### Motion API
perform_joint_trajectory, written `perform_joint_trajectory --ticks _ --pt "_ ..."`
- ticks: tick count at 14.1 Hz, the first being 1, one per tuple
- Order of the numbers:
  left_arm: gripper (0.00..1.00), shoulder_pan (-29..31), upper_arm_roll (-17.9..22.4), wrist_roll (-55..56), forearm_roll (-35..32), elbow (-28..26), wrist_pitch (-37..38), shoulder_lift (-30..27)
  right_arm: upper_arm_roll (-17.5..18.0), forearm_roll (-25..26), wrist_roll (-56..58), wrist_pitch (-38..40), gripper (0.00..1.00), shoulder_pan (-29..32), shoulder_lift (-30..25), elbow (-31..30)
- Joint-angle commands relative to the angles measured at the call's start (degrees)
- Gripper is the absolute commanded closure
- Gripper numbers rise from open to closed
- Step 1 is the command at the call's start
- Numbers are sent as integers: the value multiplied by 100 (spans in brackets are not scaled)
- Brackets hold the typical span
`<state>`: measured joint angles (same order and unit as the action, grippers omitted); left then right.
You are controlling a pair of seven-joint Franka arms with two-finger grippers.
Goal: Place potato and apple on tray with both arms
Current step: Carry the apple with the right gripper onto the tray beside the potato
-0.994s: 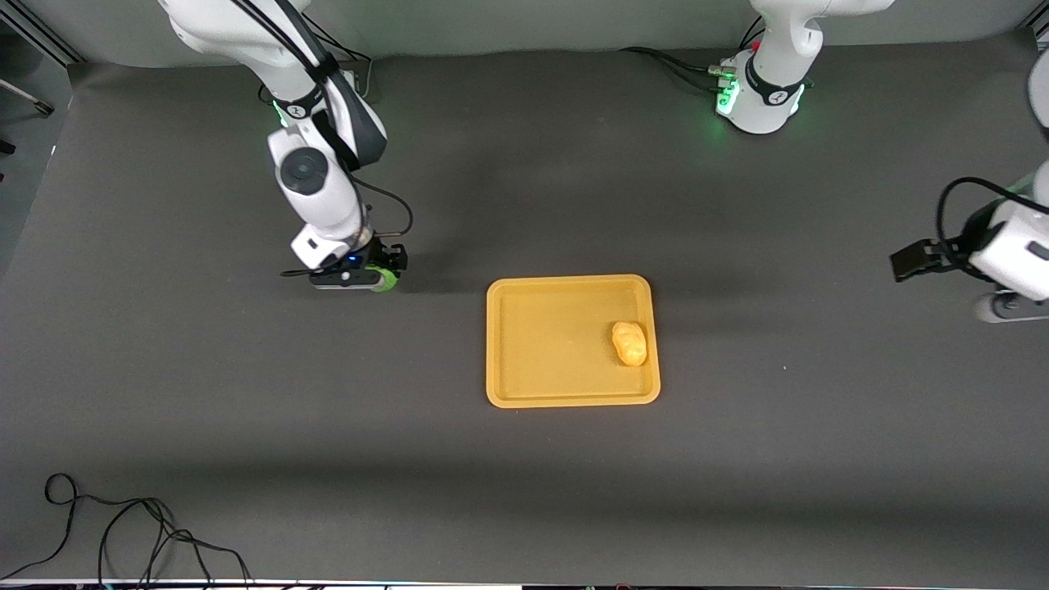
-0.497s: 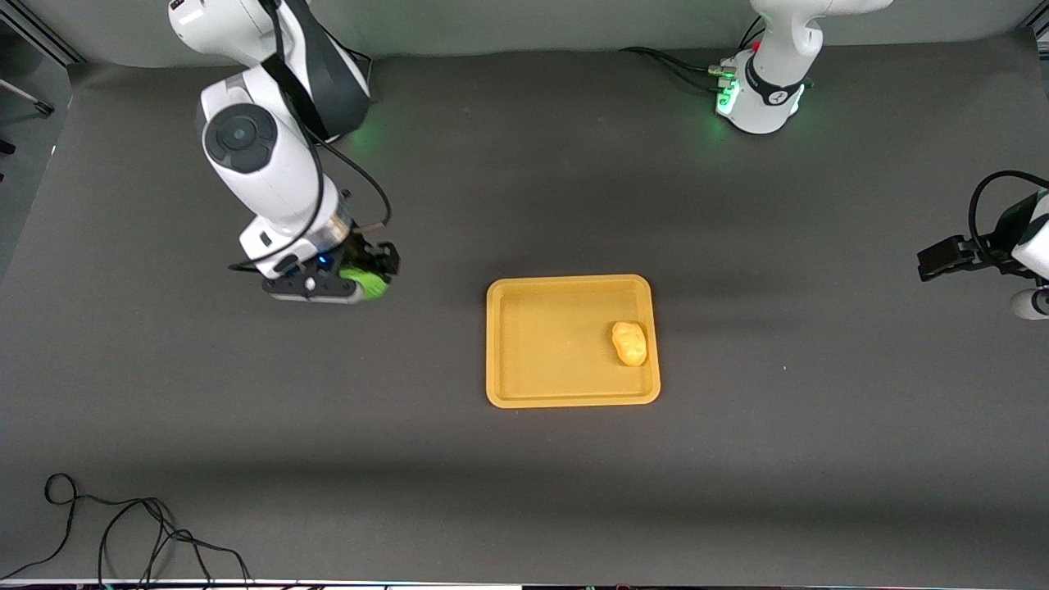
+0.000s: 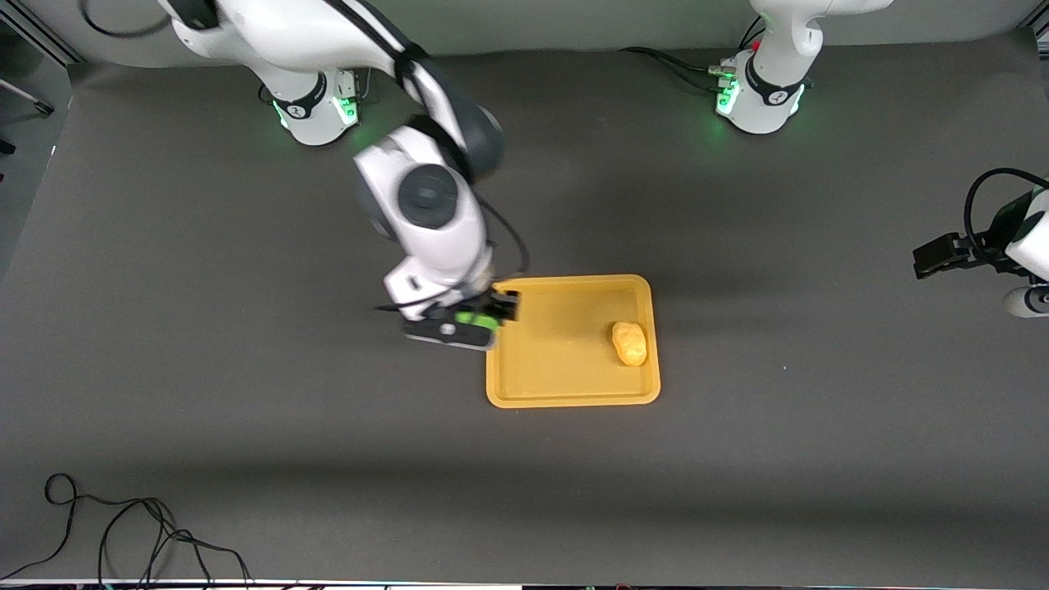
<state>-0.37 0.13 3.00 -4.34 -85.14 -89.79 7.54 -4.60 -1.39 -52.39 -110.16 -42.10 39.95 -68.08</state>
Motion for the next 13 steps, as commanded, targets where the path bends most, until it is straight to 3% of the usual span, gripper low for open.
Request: perform_joint_trajectory --ticks 1,7,13 --pt "0 2 40 -274 65 358 129 151 -76 -2 -700 232 43 -333 1100 1348" --pt "0 -94 -126 -292 -14 305 383 116 -94 270 -983 -883 44 -650 2006 1438" --pt "0 -200 -162 -169 187 367 366 90 -102 315 -984 -1394 44 -659 2350 1438"
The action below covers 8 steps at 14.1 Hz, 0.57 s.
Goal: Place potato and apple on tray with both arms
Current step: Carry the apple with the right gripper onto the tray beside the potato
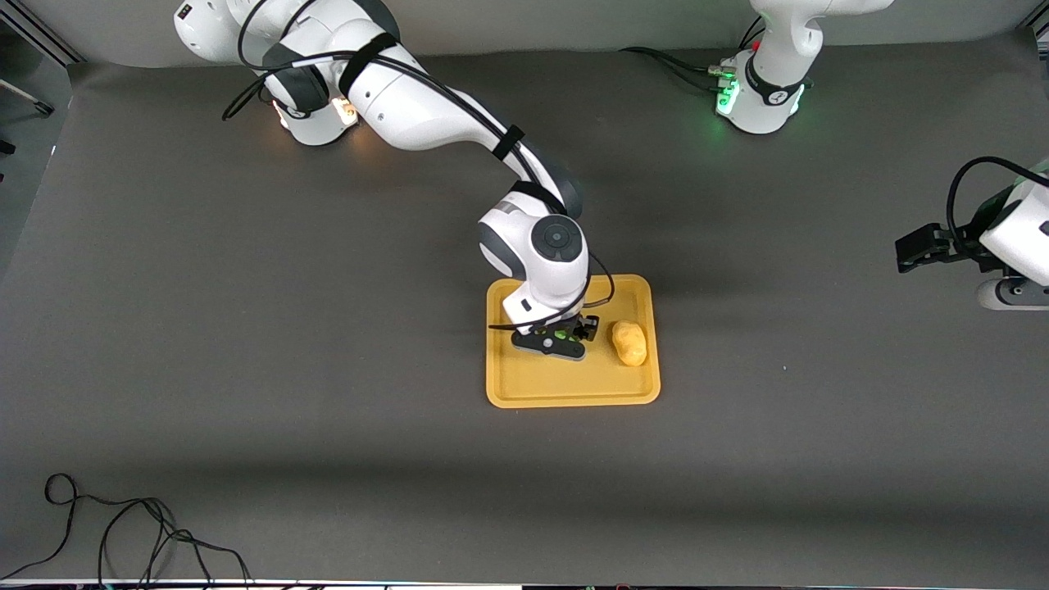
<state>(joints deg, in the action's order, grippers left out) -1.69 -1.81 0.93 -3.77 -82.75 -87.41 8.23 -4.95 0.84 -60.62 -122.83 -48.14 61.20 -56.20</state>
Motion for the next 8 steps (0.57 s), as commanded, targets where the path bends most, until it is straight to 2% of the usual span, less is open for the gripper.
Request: perform_joint_trajectory --ticks 1,4,5,6,7,8 --pt "0 -68 40 83 235 101 145 -5 -67 92 -160 -223 44 -56 261 250" --pt "0 20 58 259 456 75 119 -14 -76 171 -160 -268 42 -56 323 232" --pt "0 29 67 241 447 66 50 -14 -76 189 -160 -268 32 -56 340 241" --pt "1 38 84 198 403 48 -12 -14 -59 189 -160 -268 11 -56 340 232" --pt "4 38 93 84 386 -48 -178 -66 -50 189 -169 -268 0 -47 332 232" --pt "3 38 102 48 385 -205 -301 -145 -32 163 -213 -224 0 -47 279 250"
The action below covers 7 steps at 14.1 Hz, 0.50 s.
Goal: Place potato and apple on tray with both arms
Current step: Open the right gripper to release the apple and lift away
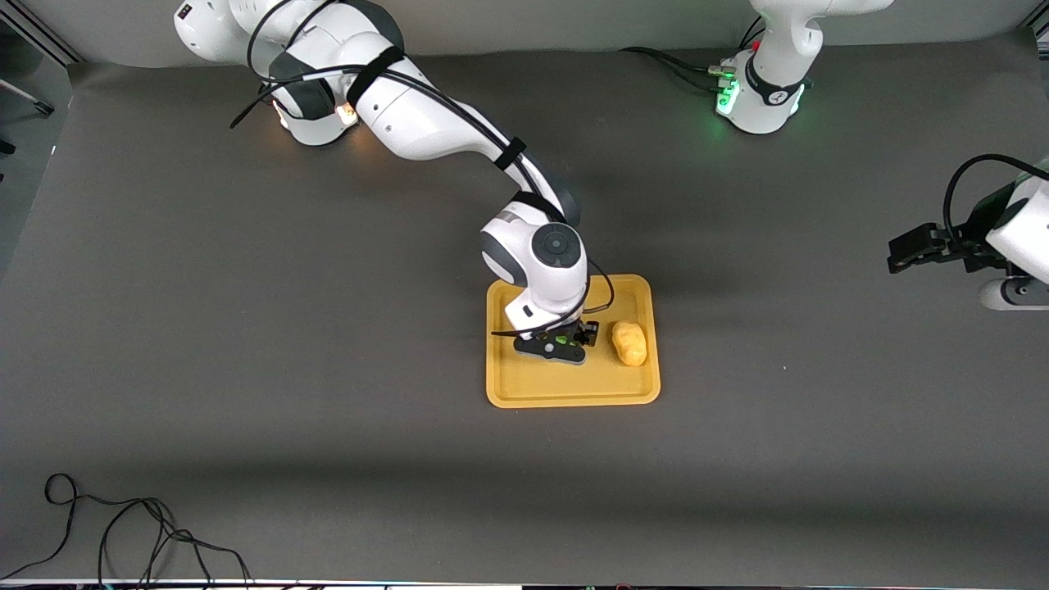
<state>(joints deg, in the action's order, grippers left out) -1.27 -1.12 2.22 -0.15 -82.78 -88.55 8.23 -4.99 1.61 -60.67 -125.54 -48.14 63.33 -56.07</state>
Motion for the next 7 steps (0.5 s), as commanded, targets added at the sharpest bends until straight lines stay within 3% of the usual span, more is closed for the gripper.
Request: perform_joint_trajectory --ticks 1,7 --pt "1 12 33 -107 24 -238 -198 -163 -28 68 -339 204 0 -46 -30 237" --pt "1 47 42 -318 41 -212 -163 -155 16 -125 -261 2372 0 173 -1548 228"
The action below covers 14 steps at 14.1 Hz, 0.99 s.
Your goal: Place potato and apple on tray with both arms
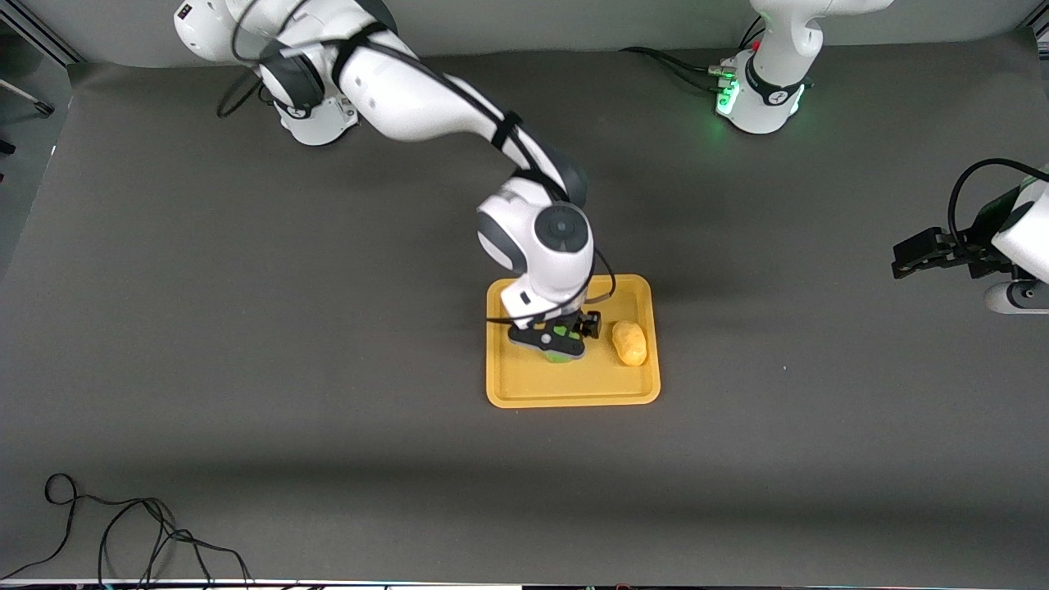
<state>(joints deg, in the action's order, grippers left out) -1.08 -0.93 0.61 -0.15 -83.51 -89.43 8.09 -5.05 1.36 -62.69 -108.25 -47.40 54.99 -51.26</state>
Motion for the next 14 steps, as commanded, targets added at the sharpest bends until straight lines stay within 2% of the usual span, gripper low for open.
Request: perform_joint_trajectory --ticks 1,2,4,8,9,12,14 --pt "1 47 22 -149 41 -139 -74 -141 -14 -92 71 970 0 134 -944 -271" --pt "1 47 22 -114 41 -130 -74 -141 -31 -75 368 1243 0 161 -1163 -323" --pt "1 47 14 -96 33 -130 -57 -141 -171 -31 1097 1849 0 205 -1786 -865" --pt "0 29 5 -52 33 -139 -48 -141 -1048 -31 3126 2019 0 249 -3640 -2780" --pt "0 3 -4 -43 33 -139 -48 -141 -1138 -31 3566 2045 0 449 -4079 -3141" --pt "0 -32 -13 -34 24 -148 -57 -115 -1069 -39 4596 2027 0 1485 -5153 -4030" --pt "0 -32 -22 -34 24 -139 -65 -97 -632 -31 5114 2010 0 2502 -5488 -4295"
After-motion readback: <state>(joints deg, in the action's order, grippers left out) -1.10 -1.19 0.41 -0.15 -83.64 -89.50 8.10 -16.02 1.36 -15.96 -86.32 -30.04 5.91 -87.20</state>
